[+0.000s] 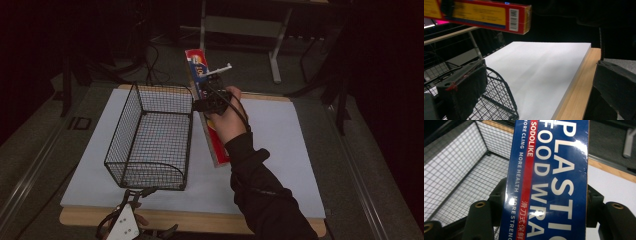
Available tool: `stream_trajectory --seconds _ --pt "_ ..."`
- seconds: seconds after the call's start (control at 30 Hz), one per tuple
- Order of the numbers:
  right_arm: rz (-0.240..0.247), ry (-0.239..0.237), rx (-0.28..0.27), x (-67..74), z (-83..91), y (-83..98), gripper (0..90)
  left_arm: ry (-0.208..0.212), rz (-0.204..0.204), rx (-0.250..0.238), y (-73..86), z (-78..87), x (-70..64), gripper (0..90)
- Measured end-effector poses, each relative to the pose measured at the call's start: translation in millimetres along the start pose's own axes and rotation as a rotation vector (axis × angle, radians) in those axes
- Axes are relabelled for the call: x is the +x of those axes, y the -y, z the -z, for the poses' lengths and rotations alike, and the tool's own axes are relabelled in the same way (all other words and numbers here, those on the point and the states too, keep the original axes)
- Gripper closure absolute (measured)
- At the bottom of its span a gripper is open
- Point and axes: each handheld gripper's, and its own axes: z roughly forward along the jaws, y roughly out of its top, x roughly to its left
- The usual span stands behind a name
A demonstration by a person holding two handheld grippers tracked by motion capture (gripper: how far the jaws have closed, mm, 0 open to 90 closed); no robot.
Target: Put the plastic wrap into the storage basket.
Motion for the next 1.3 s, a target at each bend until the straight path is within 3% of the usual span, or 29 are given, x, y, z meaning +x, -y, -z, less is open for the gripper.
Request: stream_trajectory --seconds 0.27,0.7,1.1,1.3 --pt "0.022 -0.045 -0.014 19.8 -6.6 -7.2 38.7 0.003 0.007 -0.006 -0.2 1.4 0.1 0.1" --pt "0.069 -0.098 -0.037 64.1 -22.0 -25.4 38.7 0.008 0.005 -0.011 -0.3 3.5 -0.3 0.1" --pt "0.086 -0.108 -0.052 90.4 -52.6 -31.9 38.6 0.009 0.012 -0.026 -1.8 4.1 -0.4 0.1" --pt "0.120 -0.122 -0.061 108.9 -74.6 -26.1 38.6 0.015 0.014 -0.024 -1.4 5.3 0.1 0.1"
